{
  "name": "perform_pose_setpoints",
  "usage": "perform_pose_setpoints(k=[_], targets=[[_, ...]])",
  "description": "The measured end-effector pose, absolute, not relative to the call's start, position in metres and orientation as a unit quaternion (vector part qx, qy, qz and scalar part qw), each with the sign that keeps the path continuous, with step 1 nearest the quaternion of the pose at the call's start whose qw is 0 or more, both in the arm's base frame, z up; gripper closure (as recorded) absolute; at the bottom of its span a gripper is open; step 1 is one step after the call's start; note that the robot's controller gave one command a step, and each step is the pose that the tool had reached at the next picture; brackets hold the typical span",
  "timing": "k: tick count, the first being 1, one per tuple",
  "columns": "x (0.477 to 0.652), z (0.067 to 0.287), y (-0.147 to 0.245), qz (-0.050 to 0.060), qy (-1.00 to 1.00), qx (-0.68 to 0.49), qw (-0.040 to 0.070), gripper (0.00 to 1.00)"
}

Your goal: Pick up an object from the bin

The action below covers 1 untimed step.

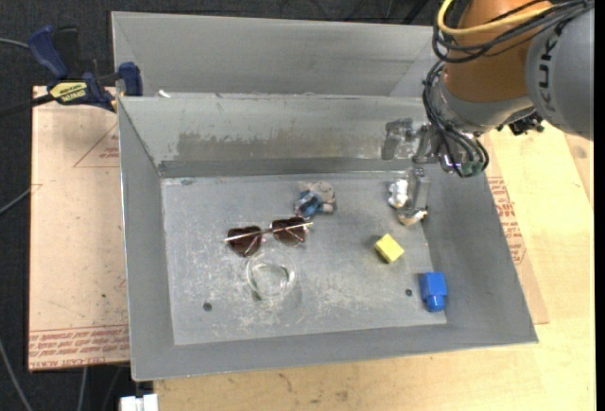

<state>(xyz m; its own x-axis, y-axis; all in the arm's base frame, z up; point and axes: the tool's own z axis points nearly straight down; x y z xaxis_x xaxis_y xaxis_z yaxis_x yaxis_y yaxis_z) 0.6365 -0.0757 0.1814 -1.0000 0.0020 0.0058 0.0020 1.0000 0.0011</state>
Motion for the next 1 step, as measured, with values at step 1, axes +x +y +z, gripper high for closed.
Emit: perform_pose_setpoints(k=[1], targets=[[0.6381, 0.1868, -0.0754, 0.0, -1.0, 0.0, -0.001, 0.0]])
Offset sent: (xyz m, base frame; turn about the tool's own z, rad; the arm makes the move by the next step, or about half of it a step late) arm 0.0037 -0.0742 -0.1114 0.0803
